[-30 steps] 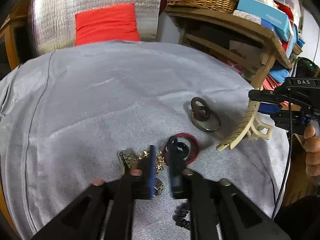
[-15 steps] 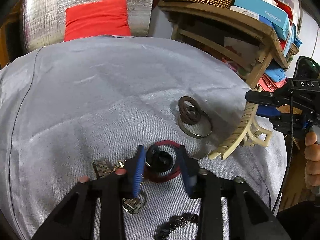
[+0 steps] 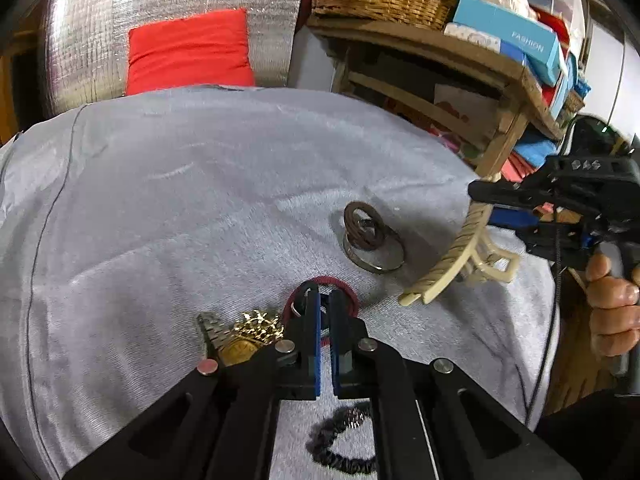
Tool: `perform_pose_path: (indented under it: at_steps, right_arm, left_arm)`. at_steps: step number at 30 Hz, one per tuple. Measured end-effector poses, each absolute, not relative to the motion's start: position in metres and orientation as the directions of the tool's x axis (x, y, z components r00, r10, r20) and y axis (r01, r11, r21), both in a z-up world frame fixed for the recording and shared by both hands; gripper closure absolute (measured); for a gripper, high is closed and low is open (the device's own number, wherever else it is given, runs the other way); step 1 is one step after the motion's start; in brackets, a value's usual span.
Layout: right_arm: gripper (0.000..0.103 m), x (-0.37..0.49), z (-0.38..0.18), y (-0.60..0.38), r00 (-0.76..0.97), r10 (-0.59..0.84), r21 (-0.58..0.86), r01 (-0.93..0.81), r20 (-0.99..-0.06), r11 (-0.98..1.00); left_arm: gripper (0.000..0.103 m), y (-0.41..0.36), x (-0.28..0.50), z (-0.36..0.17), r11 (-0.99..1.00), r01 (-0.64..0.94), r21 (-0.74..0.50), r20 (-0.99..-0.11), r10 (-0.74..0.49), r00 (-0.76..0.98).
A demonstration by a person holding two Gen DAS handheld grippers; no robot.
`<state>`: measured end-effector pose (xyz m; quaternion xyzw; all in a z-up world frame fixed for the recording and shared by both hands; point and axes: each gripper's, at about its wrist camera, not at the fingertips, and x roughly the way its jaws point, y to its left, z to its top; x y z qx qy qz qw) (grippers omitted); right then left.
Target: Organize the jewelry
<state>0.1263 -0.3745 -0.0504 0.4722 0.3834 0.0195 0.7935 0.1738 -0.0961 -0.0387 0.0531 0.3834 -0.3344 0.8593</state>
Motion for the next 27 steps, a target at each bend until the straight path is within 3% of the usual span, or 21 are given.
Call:
perform_pose_path:
  at_steps: [5,11,14,15,16,27]
  right_arm:
    - [0.081,0.128,-0.045,-0.364,0.712,0.379,0.750,0.313,-0.591,0.582]
    - [0.081,0.130,-0.045,-0.354,0.709,0.368,0.737,0.315,-0.602,0.597]
    - [0.081,0.130,-0.045,-0.358,0.709,0.347,0.720,0.325,-0.615,0.612]
    - [0.081,0.129,-0.044,-0.363,0.715,0.334,0.718,0.331,-0.615,0.613]
    - [0.081,0.128,-0.043,-0.366,0.719,0.325,0.717,0.336,-0.614,0.611]
    - [0.081,0.122,-0.046,-0.386,0.718,0.326,0.729,0.359,-0.615,0.583]
  left_arm:
    - [0.099,-0.074,0.168,-0.025,0.783,0.598,-0.170,-0.661,-0.541,0.520]
    - [0.098,-0.082,0.176,-0.035,0.804,0.575,-0.153,-0.697,-0.500,0.514]
    - [0.080,-0.095,0.180,-0.041,0.798,0.585,-0.142,-0.709,-0.494,0.502]
    - [0.067,-0.099,0.180,-0.043,0.799,0.588,-0.131,-0.713,-0.488,0.504]
    - [0.065,-0.103,0.181,-0.046,0.797,0.591,-0.126,-0.715,-0.486,0.502]
    - [0.068,-0.124,0.190,-0.060,0.780,0.610,-0.141,-0.737,-0.495,0.461]
